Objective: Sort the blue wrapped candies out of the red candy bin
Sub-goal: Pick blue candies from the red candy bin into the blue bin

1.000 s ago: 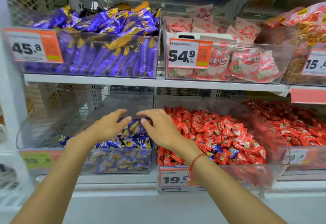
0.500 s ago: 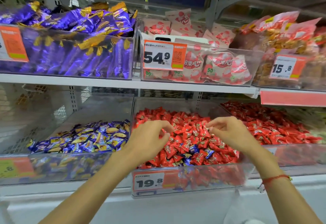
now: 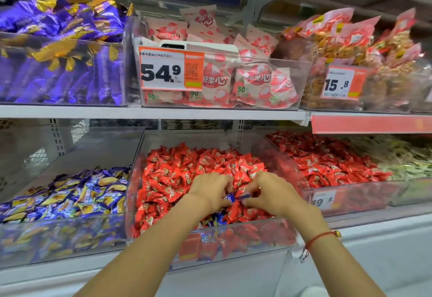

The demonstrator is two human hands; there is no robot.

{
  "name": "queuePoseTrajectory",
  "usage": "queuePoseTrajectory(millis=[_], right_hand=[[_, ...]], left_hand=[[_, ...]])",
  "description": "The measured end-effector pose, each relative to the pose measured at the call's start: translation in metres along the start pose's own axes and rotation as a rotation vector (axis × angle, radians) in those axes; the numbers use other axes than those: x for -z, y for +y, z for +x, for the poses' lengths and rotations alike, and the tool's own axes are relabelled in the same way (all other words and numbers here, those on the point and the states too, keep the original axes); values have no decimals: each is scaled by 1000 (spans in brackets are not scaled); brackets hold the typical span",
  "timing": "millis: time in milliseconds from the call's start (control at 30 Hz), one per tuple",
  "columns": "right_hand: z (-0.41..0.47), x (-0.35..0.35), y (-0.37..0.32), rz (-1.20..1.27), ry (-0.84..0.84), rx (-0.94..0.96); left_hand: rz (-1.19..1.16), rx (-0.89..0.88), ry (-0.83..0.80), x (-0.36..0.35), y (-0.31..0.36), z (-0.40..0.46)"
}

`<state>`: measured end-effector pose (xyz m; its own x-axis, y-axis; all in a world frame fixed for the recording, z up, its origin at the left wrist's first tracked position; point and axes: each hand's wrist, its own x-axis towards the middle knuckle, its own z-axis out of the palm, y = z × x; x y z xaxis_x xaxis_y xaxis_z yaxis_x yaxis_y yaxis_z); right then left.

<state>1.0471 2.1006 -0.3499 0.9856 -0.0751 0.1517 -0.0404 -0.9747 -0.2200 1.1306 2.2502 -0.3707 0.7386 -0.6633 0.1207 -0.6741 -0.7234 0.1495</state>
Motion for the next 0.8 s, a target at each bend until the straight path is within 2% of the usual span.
queuePoseTrajectory(millis=[233,333,433,533,667,733,800], right_hand=[[0,5,3,193,100,-94],[-1,1,1,296,108,-109],[-1,2,-1,403,145,-127],[-1,8,-5,517,145,-177],[0,11,-16,557,60,-74],[3,7,-24,585,-43,-12],[7,-2,-33,479,-105,43]], left_hand=[[156,39,-33,-4,-2,0],[162,76,22,-9,2,0],[1,92,139,6,-2,-7],[-193,120,159,30,-16,-33],[-500,145,261,47,-35,-90],[-453,142,328,56,-37,-113],[-377,131,370,63,-36,-127]])
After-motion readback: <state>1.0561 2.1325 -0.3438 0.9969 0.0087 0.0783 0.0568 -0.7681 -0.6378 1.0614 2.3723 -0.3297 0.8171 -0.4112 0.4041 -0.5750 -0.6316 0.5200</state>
